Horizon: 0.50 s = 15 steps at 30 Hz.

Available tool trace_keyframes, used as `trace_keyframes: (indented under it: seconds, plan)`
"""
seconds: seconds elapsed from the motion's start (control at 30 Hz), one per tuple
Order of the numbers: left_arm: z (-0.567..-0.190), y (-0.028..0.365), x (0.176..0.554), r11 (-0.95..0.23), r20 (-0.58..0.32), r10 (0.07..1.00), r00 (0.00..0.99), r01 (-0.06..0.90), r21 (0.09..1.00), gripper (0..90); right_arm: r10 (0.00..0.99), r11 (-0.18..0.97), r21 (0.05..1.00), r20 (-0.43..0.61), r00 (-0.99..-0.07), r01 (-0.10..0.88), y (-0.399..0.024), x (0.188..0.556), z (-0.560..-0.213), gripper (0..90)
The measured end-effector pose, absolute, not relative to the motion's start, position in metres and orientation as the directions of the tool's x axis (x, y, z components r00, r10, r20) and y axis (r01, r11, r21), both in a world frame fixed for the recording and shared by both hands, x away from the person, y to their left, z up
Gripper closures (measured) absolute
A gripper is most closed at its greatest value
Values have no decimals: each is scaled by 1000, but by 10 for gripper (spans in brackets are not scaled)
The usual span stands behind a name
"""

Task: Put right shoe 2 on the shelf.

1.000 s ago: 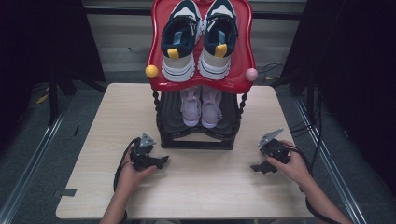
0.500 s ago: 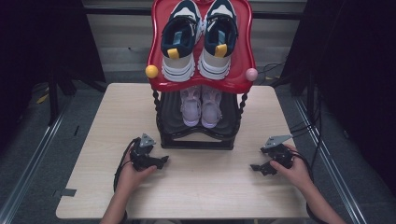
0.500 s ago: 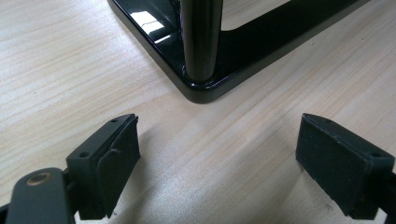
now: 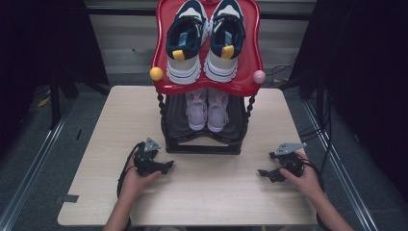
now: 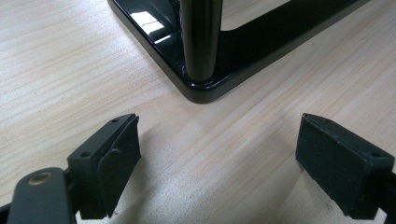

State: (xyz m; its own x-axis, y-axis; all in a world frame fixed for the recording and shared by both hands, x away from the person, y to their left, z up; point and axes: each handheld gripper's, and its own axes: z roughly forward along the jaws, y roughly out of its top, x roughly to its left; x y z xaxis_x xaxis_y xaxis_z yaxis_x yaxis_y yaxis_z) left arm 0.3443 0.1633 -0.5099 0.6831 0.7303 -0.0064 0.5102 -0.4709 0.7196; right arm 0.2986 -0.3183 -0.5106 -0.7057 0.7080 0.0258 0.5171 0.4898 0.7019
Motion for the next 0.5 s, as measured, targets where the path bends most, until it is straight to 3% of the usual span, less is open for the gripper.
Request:
trace_keyframes:
  seconds: [0.5]
  plan:
    - [-510,163,343,-463,-10,734,679,512,724,143,718,470,719,27,-696,512,-319,296,-513,103]
